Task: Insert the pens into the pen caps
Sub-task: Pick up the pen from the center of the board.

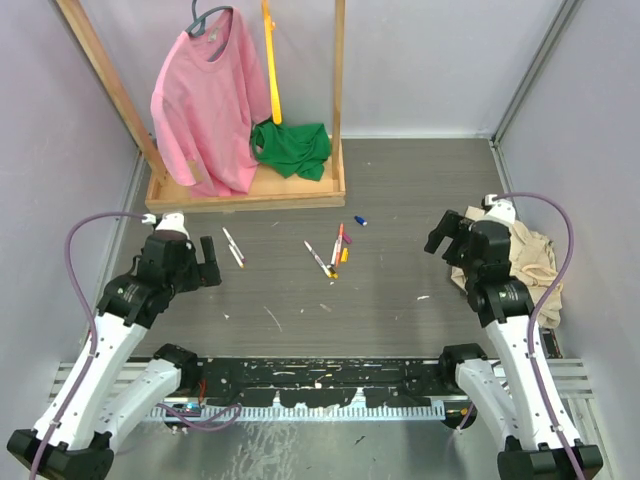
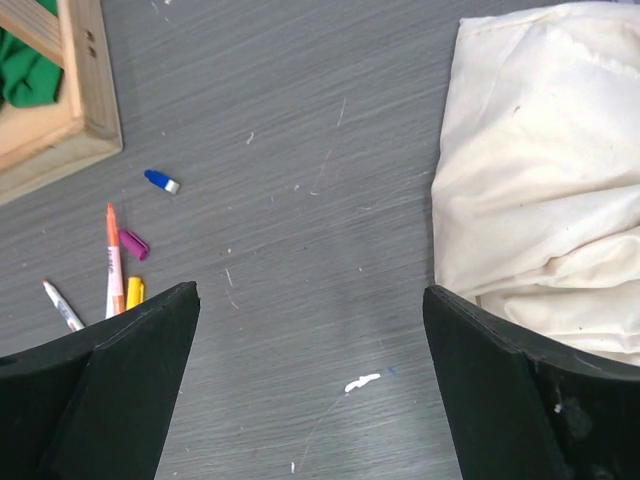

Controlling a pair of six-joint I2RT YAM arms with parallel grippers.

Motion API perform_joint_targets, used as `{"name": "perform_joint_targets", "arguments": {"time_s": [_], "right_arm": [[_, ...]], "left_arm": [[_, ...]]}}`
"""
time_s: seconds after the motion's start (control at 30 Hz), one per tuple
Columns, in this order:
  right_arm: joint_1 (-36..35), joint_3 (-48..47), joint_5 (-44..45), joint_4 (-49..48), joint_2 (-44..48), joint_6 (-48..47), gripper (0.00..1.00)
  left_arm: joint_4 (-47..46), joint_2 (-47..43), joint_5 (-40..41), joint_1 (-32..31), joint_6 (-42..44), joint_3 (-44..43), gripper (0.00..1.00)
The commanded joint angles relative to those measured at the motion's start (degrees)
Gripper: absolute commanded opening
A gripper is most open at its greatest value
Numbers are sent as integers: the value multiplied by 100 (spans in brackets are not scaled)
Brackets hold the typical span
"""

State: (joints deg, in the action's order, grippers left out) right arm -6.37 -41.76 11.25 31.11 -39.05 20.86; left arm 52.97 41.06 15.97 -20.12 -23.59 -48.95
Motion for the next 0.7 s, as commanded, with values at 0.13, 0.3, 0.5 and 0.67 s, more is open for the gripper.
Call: {"name": "perform_joint_targets", "arguments": {"time_s": [0.13, 0.3, 0.5, 0.67], "right_arm": [[417, -653, -614, -365, -259, -66, 99], [481, -714, -329, -266, -541, -37, 99], [504, -715, -542, -267, -822, -12, 99], [509, -623, -803, -251, -1225, -202, 99]], "left_arm": [[-270, 222, -537, 394, 155, -370, 98], [-355, 159, -474, 458, 126, -406, 98], [-613, 8, -486, 481, 186, -364, 98], [-657, 157, -531, 494, 231, -411, 98]]}}
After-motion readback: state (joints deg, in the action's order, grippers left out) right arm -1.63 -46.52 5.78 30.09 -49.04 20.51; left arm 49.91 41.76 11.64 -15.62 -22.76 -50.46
